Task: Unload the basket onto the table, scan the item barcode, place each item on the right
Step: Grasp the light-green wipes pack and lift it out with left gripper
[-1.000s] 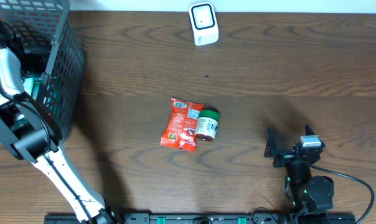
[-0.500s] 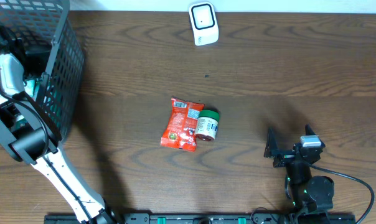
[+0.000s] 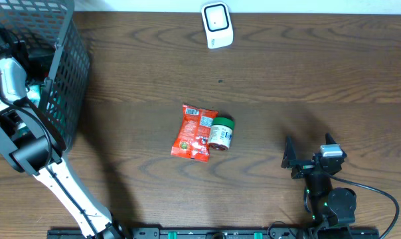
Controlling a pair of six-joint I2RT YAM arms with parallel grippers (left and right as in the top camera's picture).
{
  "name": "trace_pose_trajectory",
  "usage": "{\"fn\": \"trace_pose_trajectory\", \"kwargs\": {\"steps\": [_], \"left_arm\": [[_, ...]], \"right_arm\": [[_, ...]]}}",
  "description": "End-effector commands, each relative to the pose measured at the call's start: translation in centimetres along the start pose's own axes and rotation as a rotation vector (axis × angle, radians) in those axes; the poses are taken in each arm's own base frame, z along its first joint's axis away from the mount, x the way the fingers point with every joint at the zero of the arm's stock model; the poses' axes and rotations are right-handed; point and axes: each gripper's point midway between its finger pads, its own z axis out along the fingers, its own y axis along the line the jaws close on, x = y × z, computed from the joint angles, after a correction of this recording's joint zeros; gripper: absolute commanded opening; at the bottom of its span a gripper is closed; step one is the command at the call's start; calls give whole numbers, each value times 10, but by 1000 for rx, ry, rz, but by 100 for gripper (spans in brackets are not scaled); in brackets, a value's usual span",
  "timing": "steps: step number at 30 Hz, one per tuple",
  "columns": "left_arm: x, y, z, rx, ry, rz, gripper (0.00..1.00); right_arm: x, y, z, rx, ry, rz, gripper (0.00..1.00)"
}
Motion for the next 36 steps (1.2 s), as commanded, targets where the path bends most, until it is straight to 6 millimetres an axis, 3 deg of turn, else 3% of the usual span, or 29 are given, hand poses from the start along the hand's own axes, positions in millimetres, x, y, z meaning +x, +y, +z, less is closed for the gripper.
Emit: {"fn": "trace_pose_trajectory", "kwargs": {"steps": [1,14,20,23,24,27,30,31,33,36], "left_arm": [[8,8,-11,-17,18,-24,40],[-45,37,-151,-46,-231,-227,37],[-54,51,-244,-33,-377,-394,37],[-46,50,-292,8,-428,-464,37],[-40,39,-317,78,-444,-464,37],[-27,5,-359,266,-456,-423,37],[-6,-30,-390,435,-424,-369,37],[12,-58,-404,542,-367,-330,37],[30,-85,-409,619,-296,-255,37],[57,-122,-402,659,-181,-138,38]], "right_arm": [[0,-1,0,6,-1,-8,99],[0,-1,0,6,-1,-8,99],[0,-1,0,6,-1,-8,99],[0,-1,0,6,-1,-8,99],[0,-1,0,6,-1,-8,99],[0,-1,0,6,-1,-8,99],[0,-1,0,6,-1,-8,99],[0,-1,0,6,-1,-8,99],[0,-1,0,6,-1,-8,99],[0,-1,0,6,-1,-8,99]]}}
